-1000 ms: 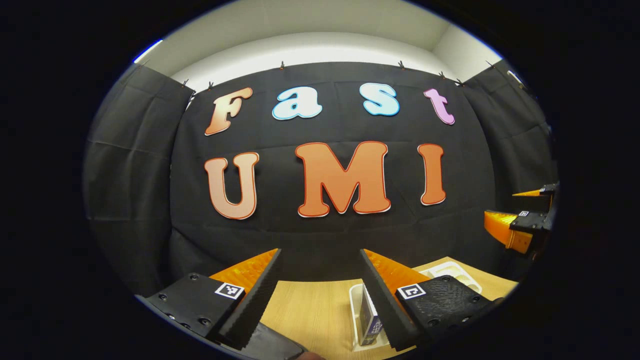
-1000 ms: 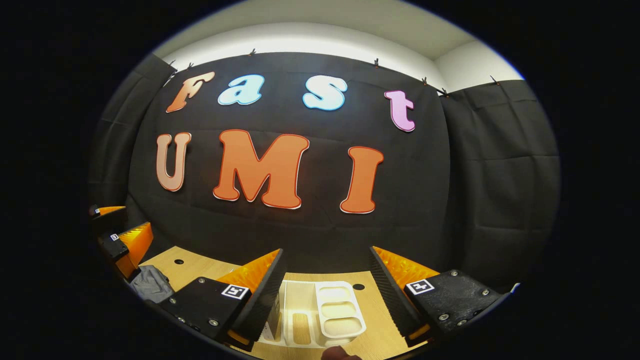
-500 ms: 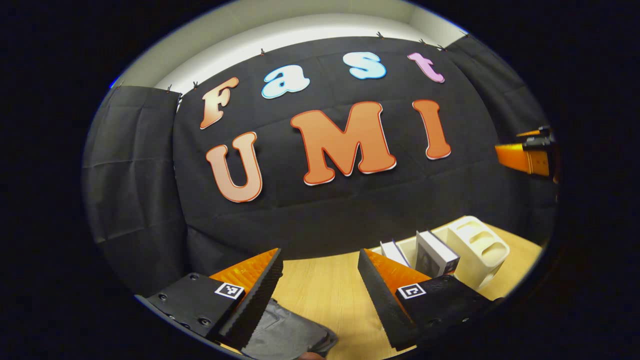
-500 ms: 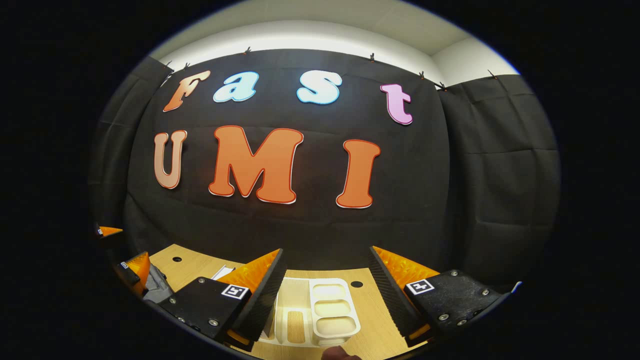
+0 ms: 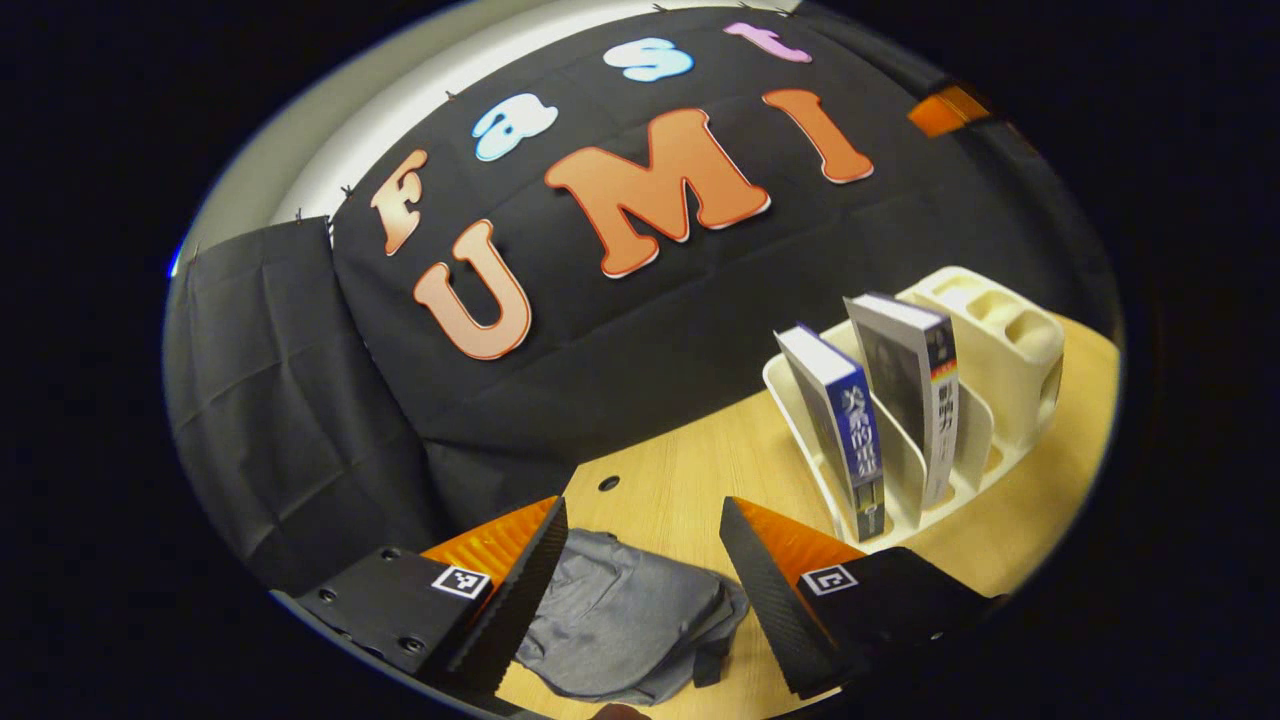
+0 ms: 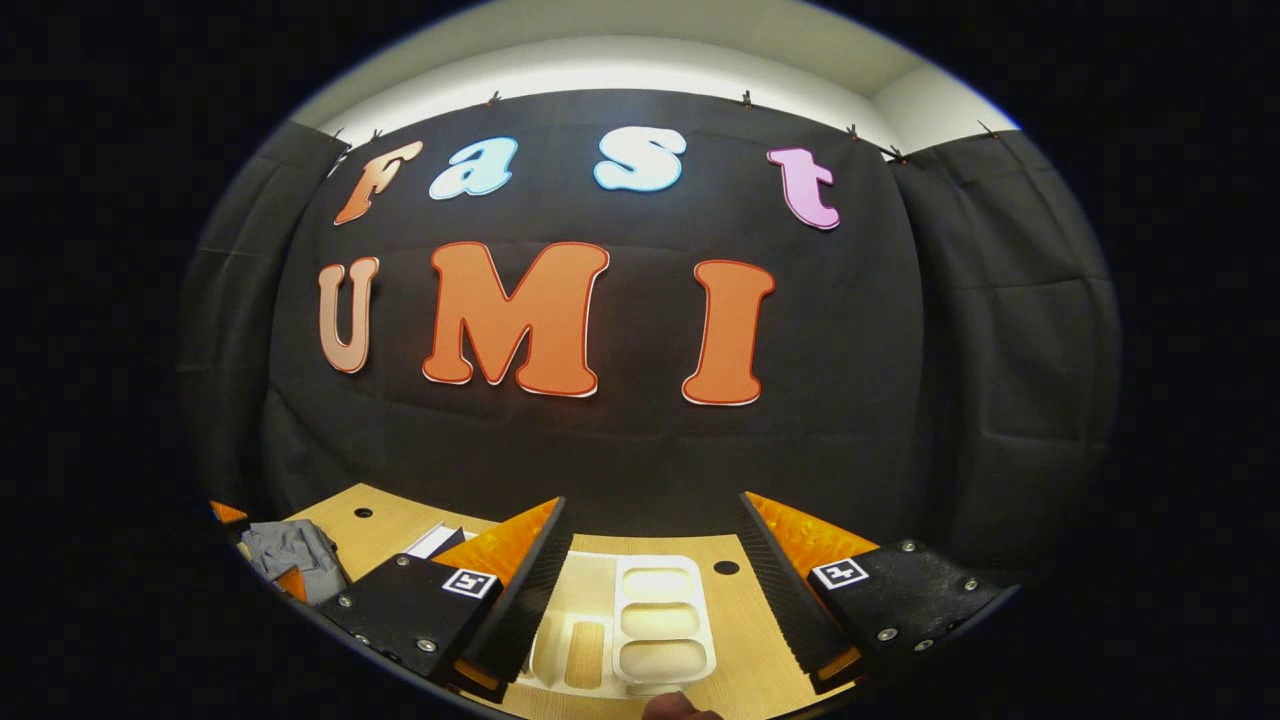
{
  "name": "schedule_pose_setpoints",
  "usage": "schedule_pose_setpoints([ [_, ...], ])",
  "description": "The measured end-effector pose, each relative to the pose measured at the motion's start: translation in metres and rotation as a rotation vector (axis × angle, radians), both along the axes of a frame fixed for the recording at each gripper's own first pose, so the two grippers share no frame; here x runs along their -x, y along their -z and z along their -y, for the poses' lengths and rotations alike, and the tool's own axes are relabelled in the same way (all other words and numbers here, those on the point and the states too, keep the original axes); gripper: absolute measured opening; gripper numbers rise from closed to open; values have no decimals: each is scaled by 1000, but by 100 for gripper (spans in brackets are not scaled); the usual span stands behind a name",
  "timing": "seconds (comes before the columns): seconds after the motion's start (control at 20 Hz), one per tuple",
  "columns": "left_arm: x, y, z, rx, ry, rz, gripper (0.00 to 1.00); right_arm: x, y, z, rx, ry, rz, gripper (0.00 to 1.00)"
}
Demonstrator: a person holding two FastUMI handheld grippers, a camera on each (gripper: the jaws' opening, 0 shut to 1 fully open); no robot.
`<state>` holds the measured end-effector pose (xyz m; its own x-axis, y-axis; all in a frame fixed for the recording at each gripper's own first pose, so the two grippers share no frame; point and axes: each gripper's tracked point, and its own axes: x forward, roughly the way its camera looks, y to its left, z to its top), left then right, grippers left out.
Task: Open the schoolbag, grab two books from the bookshelf and put them into the schoolbag.
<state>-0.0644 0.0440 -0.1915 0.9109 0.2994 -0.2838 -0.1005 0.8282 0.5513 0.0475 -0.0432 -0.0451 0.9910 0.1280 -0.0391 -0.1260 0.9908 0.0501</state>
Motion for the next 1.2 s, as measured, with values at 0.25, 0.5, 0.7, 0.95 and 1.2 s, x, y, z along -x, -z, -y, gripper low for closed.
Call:
schedule_pose_setpoints([
  [0.25,17,46,-24,-149,-55,-92,96,-13,7,16,11,-43,10,98],
  [0.5,31,96,-62,-298,-96,-225,96,-26,11,35,8,-52,11,98],
  [0.7,52,123,-75,-346,-121,-299,96,-35,17,50,2,-34,2,98],
  [0.95,56,139,-85,-409,-129,-342,95,-36,17,64,-4,-10,9,98],
  [1.2,49,132,-103,-494,-159,-318,94,-34,12,68,-13,10,16,98],
])
